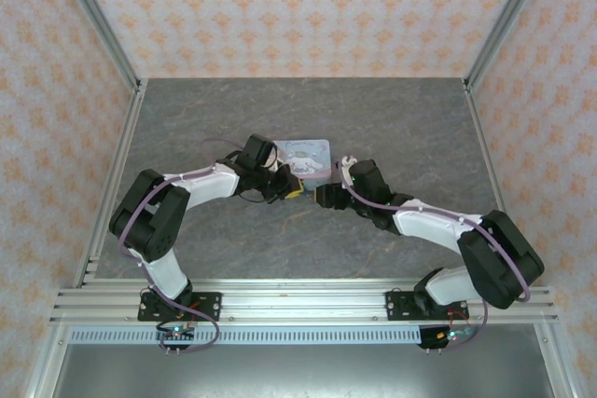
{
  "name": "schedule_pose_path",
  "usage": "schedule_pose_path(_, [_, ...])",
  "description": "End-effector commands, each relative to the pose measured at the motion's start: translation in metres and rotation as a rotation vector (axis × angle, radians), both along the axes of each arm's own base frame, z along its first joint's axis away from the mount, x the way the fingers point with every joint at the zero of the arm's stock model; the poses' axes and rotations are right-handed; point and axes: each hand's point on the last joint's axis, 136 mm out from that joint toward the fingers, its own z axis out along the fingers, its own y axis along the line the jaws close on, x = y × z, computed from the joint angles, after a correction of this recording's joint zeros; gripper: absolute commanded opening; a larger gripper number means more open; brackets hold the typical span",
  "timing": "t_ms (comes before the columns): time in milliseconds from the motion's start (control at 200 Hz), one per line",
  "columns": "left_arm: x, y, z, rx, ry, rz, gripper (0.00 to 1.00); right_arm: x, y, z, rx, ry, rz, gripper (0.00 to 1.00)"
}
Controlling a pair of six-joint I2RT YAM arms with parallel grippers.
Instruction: Unlock a padlock with a key
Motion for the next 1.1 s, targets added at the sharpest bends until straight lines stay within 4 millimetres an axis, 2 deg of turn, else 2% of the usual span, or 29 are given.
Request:
schedule_pose_path(0, [-0.01,0.006,0.002,0.041,-0.013,-0.045,0.13,-0.004,0.006,0.008,0.11,0.054,-0.042,0.61])
schedule_pose_path(150, [-0.012,0.007,-0.003,0.054,-0.012,-0.055,0.19,-0.007,0.016,0.016,0.224,0.11,-0.061,0.62])
schedule_pose_path(325, [-0.013,0.008,-0.009,0.062,-0.006,-0.062,0.29,-0.007,0.025,0.026,0.315,0.137,-0.073,0.63])
schedule_pose_path(455, [-0.015,0.009,-0.009,0.064,-0.011,-0.067,0.35,-0.007,0.028,0.025,0.352,0.16,-0.093,0.65])
schedule_pose_path(741, [-0.027,0.021,0.005,0.091,-0.058,-0.07,0.67,-0.006,0.038,0.011,0.376,0.211,-0.097,0.68])
schedule_pose_path(851, [-0.03,0.027,0.013,0.109,-0.079,-0.062,0.76,-0.005,0.042,0.004,0.377,0.232,-0.1,0.7])
schedule_pose_path(1006, [-0.03,0.038,0.028,0.151,-0.123,-0.033,0.88,0.004,0.047,-0.002,0.388,0.245,-0.118,0.7])
schedule_pose_path(1041, [-0.03,0.042,0.031,0.167,-0.131,-0.021,0.93,0.007,0.049,-0.001,0.389,0.24,-0.119,0.7])
schedule_pose_path(1096, [-0.028,0.046,0.037,0.18,-0.147,0.0,0.95,0.012,0.052,0.001,0.384,0.231,-0.119,0.7])
